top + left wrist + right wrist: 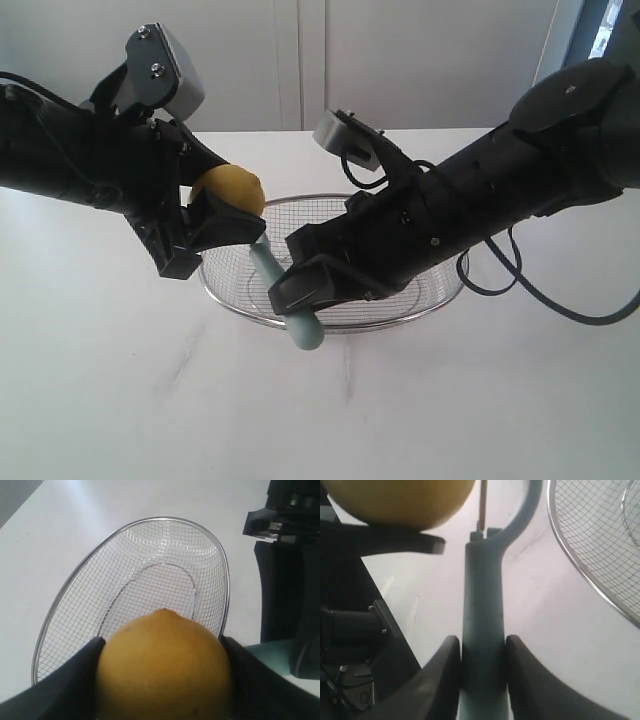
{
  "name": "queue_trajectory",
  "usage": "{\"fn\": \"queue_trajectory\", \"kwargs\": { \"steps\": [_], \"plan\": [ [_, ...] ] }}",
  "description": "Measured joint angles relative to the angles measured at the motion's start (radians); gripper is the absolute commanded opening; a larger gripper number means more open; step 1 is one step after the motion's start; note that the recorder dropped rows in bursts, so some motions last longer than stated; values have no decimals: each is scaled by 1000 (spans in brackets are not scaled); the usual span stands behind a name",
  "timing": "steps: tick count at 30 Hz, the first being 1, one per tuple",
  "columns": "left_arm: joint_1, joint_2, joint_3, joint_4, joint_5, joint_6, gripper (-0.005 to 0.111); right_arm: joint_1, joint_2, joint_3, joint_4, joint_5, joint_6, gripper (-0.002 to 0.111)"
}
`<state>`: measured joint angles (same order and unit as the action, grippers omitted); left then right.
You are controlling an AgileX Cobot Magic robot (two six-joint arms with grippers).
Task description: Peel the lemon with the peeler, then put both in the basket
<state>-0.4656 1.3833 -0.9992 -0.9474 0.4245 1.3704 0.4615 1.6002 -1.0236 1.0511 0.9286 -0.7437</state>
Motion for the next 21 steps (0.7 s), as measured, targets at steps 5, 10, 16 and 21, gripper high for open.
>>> {"fn": "queue_trajectory", "kwargs": {
  "steps": [5, 10, 16, 21],
  "plan": [
    [0, 0, 0, 0, 0, 0, 0, 0, -2, 0, -10, -12, 4, 0],
    [0, 0, 0, 0, 0, 0, 0, 0, -2, 0, -15, -14, 7, 0],
    [0, 0, 0, 0, 0, 0, 0, 0, -2, 0, -17, -20, 10, 0],
    [0, 0, 0, 2, 0, 0, 0, -2, -2, 0, -17, -22, 17, 0]
  ]
}}
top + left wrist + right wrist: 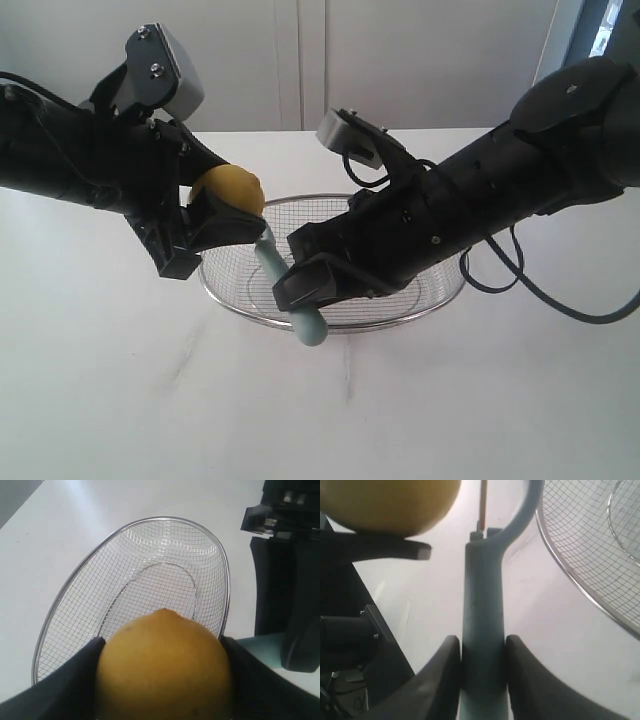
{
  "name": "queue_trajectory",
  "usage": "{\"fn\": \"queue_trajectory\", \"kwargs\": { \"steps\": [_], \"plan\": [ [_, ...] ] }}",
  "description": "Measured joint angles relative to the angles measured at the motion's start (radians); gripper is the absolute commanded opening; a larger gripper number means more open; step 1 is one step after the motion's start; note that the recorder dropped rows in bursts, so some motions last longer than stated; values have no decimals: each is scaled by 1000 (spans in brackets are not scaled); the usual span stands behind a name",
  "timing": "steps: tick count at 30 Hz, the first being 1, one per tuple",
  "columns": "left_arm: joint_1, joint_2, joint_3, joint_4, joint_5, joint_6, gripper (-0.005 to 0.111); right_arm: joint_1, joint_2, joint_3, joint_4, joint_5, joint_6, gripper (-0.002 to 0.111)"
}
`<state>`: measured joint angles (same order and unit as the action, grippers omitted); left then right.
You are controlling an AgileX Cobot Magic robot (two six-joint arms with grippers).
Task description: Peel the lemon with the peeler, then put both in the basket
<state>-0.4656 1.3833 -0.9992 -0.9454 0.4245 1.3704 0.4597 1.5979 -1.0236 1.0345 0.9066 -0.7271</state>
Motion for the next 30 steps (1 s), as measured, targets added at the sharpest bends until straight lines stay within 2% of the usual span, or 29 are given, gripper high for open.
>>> {"fn": "queue_trajectory", "kwargs": {
  "steps": [30],
  "plan": [
    [0, 0, 0, 0, 0, 0, 0, 0, -142, -20, -125, -72, 79, 0]
  ]
}}
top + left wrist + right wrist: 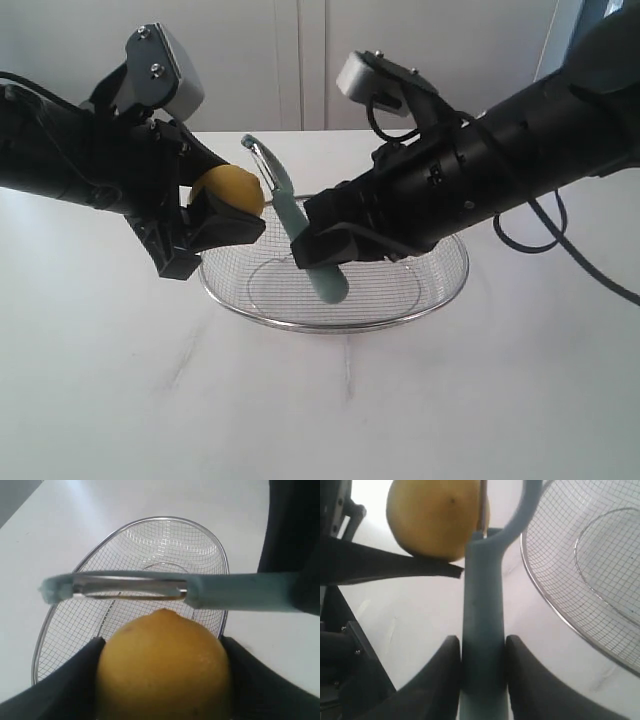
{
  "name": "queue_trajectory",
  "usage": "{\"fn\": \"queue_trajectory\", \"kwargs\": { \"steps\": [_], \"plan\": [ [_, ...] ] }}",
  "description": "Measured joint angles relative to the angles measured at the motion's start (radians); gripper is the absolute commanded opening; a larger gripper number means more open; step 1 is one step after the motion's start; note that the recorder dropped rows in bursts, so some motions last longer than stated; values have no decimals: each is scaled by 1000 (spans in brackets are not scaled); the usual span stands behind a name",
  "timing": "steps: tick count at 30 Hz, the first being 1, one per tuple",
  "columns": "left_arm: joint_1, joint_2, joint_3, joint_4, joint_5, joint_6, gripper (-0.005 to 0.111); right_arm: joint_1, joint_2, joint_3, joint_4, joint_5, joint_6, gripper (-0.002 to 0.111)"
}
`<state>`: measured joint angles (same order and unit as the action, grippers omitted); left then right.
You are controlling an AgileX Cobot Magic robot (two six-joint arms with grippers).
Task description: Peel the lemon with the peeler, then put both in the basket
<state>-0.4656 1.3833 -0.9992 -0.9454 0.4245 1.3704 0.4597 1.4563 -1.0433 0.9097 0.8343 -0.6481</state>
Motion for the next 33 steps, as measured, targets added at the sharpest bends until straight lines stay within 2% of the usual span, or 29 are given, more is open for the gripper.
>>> {"fn": "queue_trajectory", "kwargs": {
  "steps": [11, 18, 26, 30, 33],
  "plan": [
    [0, 0, 0, 0, 0, 0, 0, 0, -216, 0, -51, 0, 20, 0],
    [0, 0, 0, 0, 0, 0, 0, 0, -354, 0, -270, -48, 25, 0],
    [0, 0, 0, 0, 2, -9, 0, 0, -378, 0, -533, -135, 27, 0],
    [0, 0, 0, 54, 21, -146, 0, 0, -378, 20, -556, -209, 27, 0],
    [0, 0, 0, 183, 25, -325, 0, 0, -377, 40, -563, -236, 27, 0]
  ]
}}
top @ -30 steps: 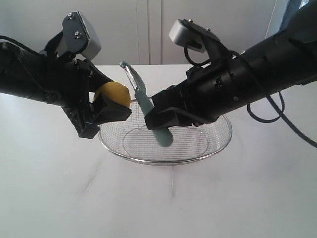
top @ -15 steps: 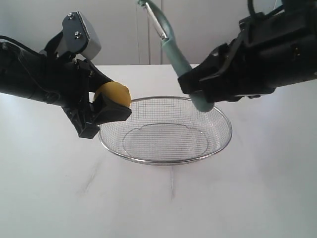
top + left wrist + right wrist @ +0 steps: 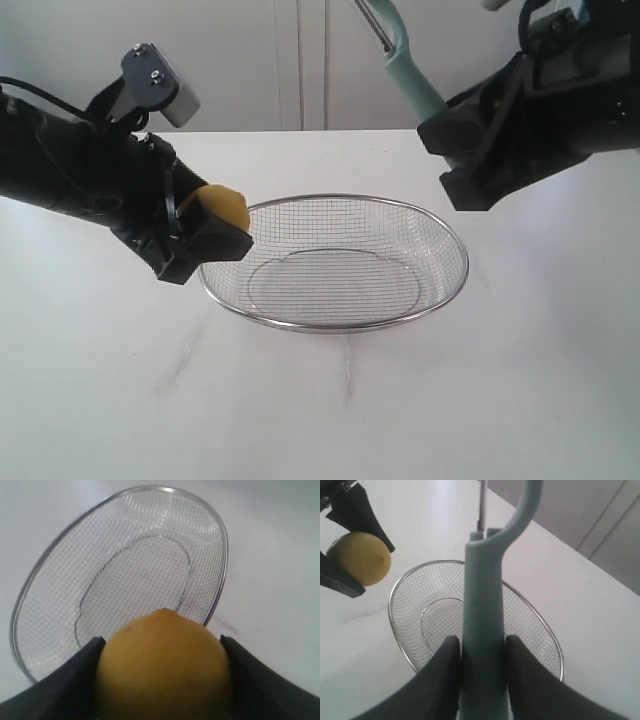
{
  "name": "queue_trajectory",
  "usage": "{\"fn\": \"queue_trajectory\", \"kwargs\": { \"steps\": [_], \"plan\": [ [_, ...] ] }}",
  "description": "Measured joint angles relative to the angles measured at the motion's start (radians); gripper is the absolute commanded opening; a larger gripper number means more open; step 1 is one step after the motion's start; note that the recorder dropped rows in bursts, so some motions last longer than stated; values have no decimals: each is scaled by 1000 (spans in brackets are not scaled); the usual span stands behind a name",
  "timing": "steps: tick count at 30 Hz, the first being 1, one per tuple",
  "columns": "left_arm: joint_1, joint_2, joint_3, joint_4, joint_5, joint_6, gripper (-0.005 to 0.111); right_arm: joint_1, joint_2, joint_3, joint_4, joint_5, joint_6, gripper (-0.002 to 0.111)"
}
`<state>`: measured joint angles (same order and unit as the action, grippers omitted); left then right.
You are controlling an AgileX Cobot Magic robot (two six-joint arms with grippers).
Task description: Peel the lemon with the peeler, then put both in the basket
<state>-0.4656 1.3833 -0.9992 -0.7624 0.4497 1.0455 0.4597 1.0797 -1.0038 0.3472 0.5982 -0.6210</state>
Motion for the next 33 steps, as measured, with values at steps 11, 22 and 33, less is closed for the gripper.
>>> {"fn": "queue_trajectory", "kwargs": {
  "steps": [11, 22, 33],
  "plan": [
    [0, -43, -116, 493, 240, -626, 0, 0, 14, 14, -10, -36, 43, 0],
    [0, -44, -134, 535, 308, -685, 0, 0, 231, -38, -162, 22, 339, 0],
    [0, -44, -134, 535, 298, -685, 0, 0, 537, -234, -203, 73, 351, 0]
  ]
}}
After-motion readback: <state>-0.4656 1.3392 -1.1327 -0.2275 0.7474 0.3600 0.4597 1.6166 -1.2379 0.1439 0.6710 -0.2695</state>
